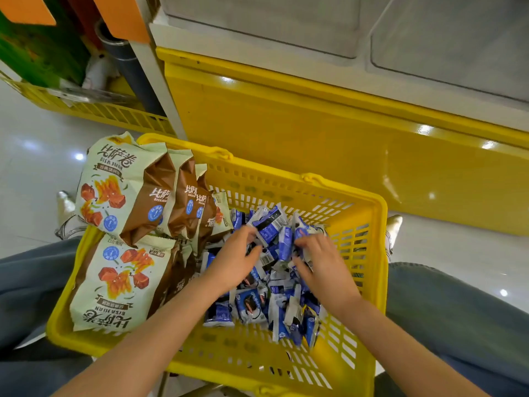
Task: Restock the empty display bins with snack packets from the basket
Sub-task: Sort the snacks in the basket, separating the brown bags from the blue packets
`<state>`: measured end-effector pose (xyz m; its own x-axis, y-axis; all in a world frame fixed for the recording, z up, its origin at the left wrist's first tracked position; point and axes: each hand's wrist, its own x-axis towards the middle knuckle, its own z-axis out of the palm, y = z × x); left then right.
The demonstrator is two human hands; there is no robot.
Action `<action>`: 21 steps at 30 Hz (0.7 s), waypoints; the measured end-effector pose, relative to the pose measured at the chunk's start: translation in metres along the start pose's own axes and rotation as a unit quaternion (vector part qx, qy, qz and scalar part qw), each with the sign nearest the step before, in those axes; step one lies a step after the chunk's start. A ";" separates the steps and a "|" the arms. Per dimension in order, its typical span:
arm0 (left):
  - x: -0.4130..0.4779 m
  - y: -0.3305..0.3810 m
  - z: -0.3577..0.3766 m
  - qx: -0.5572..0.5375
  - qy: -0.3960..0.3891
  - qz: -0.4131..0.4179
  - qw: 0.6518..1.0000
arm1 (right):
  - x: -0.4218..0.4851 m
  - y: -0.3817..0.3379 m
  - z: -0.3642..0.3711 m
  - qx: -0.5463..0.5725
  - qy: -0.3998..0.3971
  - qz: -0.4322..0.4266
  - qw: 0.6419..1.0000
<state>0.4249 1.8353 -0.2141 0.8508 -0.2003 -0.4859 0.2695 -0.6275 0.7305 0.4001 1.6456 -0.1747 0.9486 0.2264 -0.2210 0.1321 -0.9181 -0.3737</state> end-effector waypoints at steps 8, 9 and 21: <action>-0.049 -0.051 -0.011 0.230 -0.055 -0.005 0.972 | -0.014 0.003 0.045 0.088 -0.250 0.100 0.959; -0.047 -0.050 -0.012 0.244 -0.053 -0.005 0.968 | -0.014 0.007 0.049 0.119 -0.298 0.098 0.942; -0.052 -0.053 -0.013 0.359 -0.115 0.016 0.926 | -0.017 0.016 0.069 0.007 -0.459 -0.003 0.888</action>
<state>0.3729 1.8887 -0.2210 0.7127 -0.3310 -0.6185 -0.1939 -0.9403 0.2797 0.3662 1.6500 -0.2392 0.3121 0.4072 -0.8583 0.1269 -0.9132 -0.3872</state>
